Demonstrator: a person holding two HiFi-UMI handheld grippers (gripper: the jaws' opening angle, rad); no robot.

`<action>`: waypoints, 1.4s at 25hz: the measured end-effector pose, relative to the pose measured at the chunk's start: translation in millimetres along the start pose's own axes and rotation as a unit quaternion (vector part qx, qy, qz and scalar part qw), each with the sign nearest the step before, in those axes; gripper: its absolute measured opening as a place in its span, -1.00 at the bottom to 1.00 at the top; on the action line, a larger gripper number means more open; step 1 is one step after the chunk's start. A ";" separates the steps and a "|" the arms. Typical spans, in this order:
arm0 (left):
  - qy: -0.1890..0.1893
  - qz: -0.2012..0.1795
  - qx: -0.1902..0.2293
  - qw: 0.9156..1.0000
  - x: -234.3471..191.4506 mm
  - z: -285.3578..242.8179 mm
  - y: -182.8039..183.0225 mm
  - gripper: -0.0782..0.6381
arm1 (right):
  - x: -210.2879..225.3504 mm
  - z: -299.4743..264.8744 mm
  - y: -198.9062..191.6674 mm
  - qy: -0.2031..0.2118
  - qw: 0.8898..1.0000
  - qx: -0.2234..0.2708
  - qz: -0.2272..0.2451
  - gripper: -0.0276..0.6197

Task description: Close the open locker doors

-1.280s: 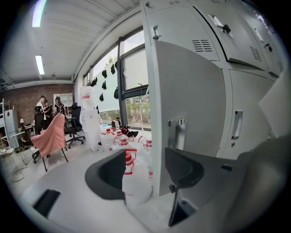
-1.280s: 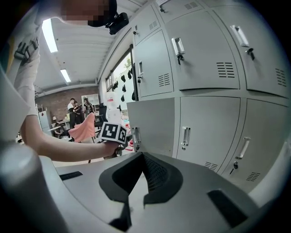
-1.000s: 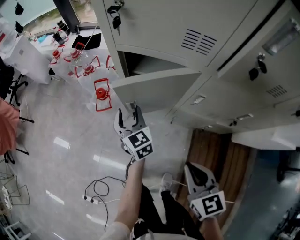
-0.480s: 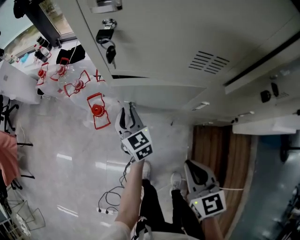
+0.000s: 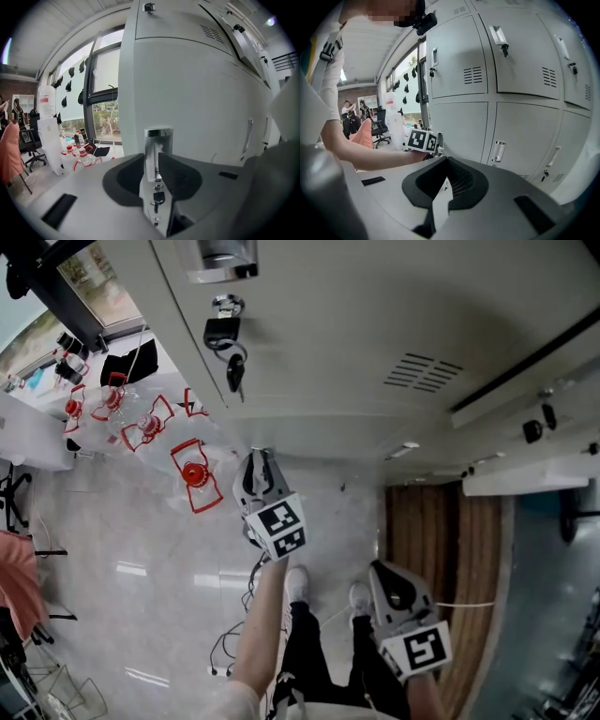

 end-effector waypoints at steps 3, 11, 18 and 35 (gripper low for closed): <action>-0.014 -0.004 -0.004 1.000 -0.5 -4.3 1.5 -0.52 | -7.0 -0.9 1.4 -0.006 1.000 -0.002 -0.003 -0.90; -0.041 -0.013 -0.005 0.999 -0.7 -17.0 1.9 -0.52 | -19.6 -3.5 6.8 -0.023 1.000 -0.001 -0.012 -0.90; -0.045 -0.022 -0.009 0.999 0.1 -16.6 0.6 -0.52 | -21.8 2.2 5.4 -0.036 0.999 0.002 -0.022 -0.90; -0.080 -0.008 0.052 0.995 53.5 112.9 94.9 -0.48 | 19.7 72.9 40.5 -0.066 0.995 0.073 -0.022 -0.90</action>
Point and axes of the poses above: the fingertips, and each gripper's own axes: z backward along the fingers, x to its right, y out of its top, the point moved 4 cm from there along z, backward along the fingers, and after that the axes turned 14 degrees about z, right-handed, at the moved point
